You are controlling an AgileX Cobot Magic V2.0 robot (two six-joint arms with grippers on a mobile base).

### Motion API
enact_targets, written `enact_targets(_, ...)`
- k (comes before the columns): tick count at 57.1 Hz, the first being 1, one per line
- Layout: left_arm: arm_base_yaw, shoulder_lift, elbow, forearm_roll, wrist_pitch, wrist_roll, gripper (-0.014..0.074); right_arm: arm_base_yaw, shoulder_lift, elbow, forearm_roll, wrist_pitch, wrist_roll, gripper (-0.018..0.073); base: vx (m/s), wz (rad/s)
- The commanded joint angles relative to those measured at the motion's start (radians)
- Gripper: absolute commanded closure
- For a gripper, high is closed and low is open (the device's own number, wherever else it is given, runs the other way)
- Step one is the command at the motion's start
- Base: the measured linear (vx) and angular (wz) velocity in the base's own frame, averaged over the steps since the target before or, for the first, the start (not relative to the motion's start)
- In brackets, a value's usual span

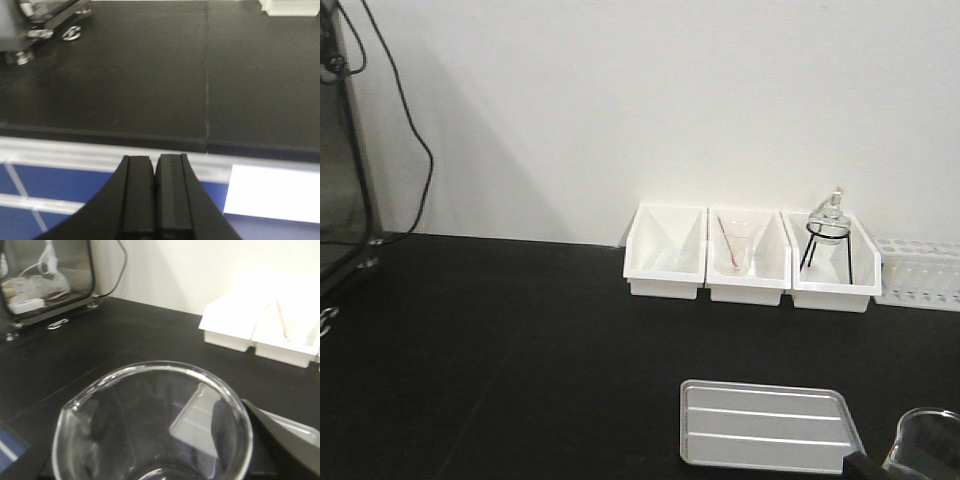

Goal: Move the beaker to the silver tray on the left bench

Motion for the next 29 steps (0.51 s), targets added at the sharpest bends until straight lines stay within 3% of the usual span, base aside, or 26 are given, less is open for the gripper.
enact_targets(1, -0.006, -0.016, 0.028, -0.002, -0.077, -0.001, 0.0595, -0.003, -0.004, -0.031, -0.025, 0.024, -0.001, 0.0567, 0.34, -0.31)
enact_targets(29, -0.006, -0.016, 0.028, -0.002, -0.077, -0.001, 0.0595, -0.003, -0.004, -0.031, -0.025, 0.024, -0.001, 0.0567, 0.25, -0.29)
